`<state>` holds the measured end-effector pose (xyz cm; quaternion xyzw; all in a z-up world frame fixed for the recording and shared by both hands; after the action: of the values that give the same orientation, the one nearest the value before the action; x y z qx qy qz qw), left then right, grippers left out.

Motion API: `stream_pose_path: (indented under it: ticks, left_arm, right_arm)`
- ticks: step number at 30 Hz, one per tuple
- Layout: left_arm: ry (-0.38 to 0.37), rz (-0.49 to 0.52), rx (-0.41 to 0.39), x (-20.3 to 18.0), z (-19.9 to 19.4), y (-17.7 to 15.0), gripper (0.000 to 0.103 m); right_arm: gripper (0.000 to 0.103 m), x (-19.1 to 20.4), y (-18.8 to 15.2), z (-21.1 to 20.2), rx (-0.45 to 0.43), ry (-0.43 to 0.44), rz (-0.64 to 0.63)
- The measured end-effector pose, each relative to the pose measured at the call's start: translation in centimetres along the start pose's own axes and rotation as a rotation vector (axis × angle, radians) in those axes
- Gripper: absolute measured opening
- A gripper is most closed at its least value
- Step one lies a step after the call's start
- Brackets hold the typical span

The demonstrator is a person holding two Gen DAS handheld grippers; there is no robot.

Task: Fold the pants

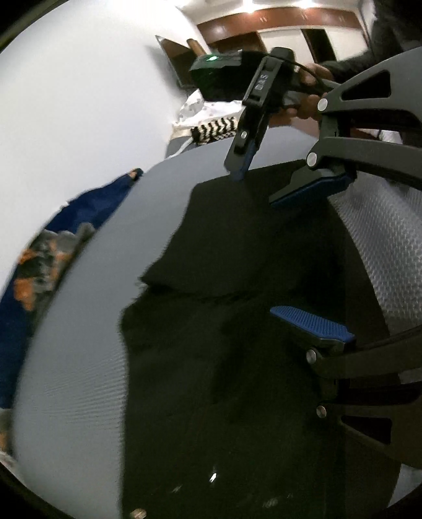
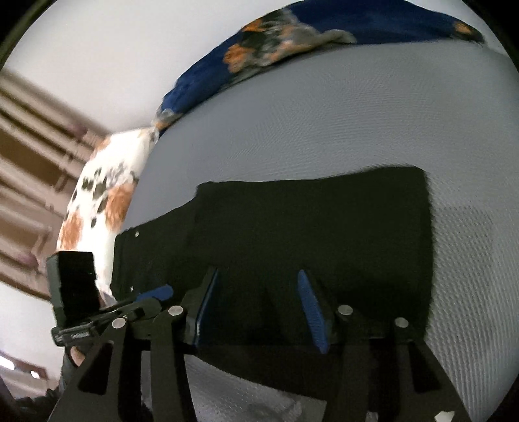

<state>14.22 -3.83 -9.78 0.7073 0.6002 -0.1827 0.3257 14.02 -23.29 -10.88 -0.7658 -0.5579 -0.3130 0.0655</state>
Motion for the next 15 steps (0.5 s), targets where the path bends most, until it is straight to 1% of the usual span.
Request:
stream_pose_path:
  ticks: [3,9,14,15]
  left_arm:
    - [0.018,-0.027,0.043,0.4,1.2,0.0,0.062]
    - [0.042,-0.08,0.106,1.2,2.8,-0.6,0.062]
    - [0.031,-0.074,0.106,0.5,3.5,-1.1,0.062]
    - [0.029,-0.076,0.107,0.3,3.8,-1.1,0.06]
  right_arm:
    - [0.048,-1.8,-0.4,-1.0,-0.019,0.004,0.058]
    - [0.048,-3.3,-1.0,-1.1,-0.031,0.015,0.111]
    - [0.048,-4.0,-1.3,-1.0,-0.026,0.025,0.128]
    - [0.048,-4.1,-1.4,-1.0,-0.025,0.025,0.129]
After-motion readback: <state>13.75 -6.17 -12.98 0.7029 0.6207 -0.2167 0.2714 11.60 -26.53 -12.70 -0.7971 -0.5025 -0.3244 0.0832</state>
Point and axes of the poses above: each gripper's, at about its wrist camera, not at the fingertips, and z roughly the way its jaws point, x to its left, y to its top, the point moved 6 cm from there along z, roughly the way its jaws point, and after that the axes turned 2 degrees about z, right-handed, at the moved point
